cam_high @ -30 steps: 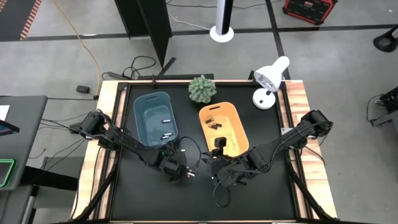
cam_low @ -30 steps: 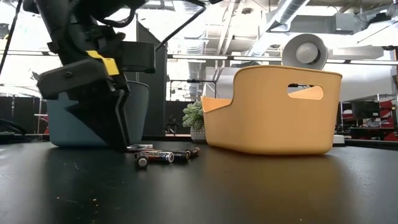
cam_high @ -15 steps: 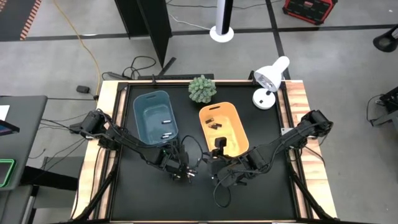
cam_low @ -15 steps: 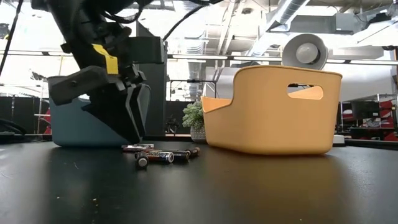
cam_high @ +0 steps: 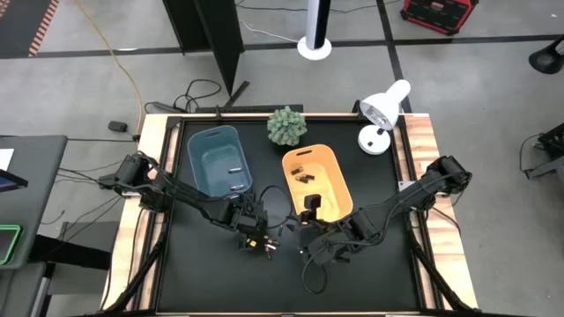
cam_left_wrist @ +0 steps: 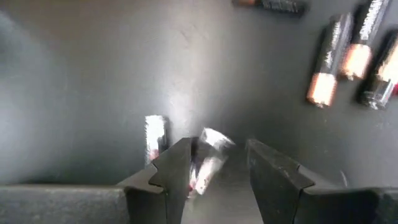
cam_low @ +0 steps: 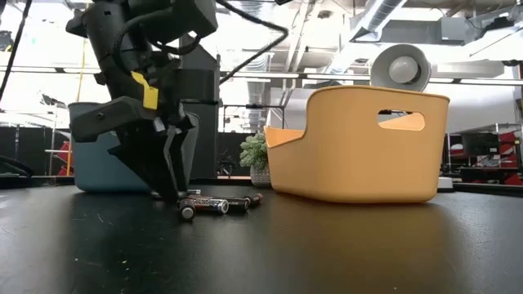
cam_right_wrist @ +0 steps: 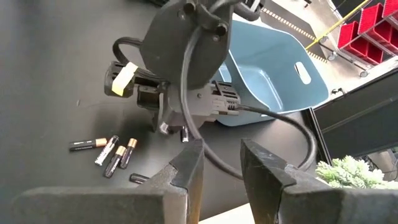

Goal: Sort batteries
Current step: Put the silver battery into the blue bin

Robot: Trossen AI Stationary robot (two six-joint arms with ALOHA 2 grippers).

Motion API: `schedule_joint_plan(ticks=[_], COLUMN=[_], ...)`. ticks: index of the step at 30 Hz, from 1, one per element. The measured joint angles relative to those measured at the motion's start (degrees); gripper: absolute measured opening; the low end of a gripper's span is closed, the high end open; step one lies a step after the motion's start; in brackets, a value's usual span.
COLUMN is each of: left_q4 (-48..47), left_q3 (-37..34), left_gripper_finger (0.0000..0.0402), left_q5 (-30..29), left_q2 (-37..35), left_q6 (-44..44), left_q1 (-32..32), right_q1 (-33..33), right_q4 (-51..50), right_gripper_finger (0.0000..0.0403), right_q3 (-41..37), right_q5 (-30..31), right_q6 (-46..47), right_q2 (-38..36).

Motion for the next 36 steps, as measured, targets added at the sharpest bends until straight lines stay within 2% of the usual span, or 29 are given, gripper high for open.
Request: schedule_joint_plan(ticks=[12, 25, 29, 36], left_q4=[0.4, -4.2, -6.9, -8.9], left_q3=[-0.1, 3.3, 3.3, 4.1], left_gripper_finger=[0.0078, 0.0074, 0.0093, 0.0160], left_q5=[2.9, 3.0, 2.9, 1.2], left_q2=[0.0, 0.0, -0.1, -0.5], left_q6=[-2.5, -2.1, -2.8, -1.5], left_q1=[-0.8, -1.0, -1.3, -2.7], right_q1=[0.0, 0.0, 0.0, 0.0], right_q4=[0.0, 0.0, 0.0, 0.0], right_gripper_finger=[0.0122, 0.0122, 0.0122, 0.0122], right_q3=[0.0, 0.0, 0.0, 0.0], right_q5=[0.0, 0.0, -0.1, -0.1], right_q6=[0.0, 0.0, 0.0, 0.0], right_q2=[0.0, 0.0, 0.0, 0.0])
